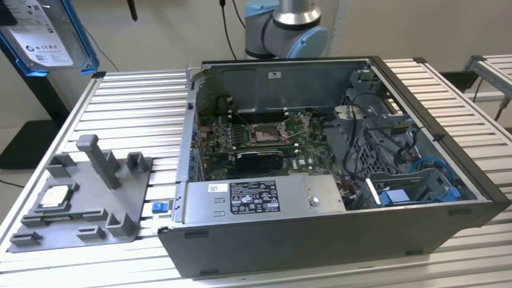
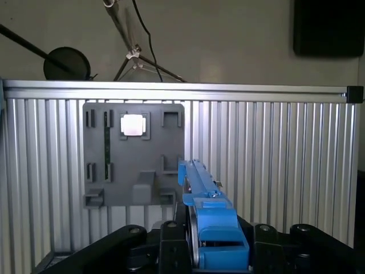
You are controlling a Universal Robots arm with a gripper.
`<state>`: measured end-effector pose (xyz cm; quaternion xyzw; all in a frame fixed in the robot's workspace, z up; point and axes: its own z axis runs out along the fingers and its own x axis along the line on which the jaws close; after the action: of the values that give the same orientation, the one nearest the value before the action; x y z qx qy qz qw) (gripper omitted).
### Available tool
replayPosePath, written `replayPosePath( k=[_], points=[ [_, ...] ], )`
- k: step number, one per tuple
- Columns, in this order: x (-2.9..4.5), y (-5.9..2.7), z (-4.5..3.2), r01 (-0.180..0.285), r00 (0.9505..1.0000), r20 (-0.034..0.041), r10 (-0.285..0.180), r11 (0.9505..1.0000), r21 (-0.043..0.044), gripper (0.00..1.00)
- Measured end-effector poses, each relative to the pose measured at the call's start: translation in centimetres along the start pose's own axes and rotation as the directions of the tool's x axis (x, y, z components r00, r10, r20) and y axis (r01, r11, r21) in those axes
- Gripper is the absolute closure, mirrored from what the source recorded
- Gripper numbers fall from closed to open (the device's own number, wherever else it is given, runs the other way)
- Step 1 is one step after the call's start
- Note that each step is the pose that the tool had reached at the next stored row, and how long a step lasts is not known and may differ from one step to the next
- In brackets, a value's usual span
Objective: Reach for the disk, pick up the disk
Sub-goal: 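Pick up the disk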
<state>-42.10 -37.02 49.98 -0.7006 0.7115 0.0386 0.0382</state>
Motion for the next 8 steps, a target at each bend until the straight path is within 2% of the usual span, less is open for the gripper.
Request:
replayPosePath(
  k=[8],
  points=[
    [-0.02, -1.55, 0.00, 0.000, 1.0000, 0.0001, 0.000, 1.0000, 0.0001, 1.00]
  ],
)
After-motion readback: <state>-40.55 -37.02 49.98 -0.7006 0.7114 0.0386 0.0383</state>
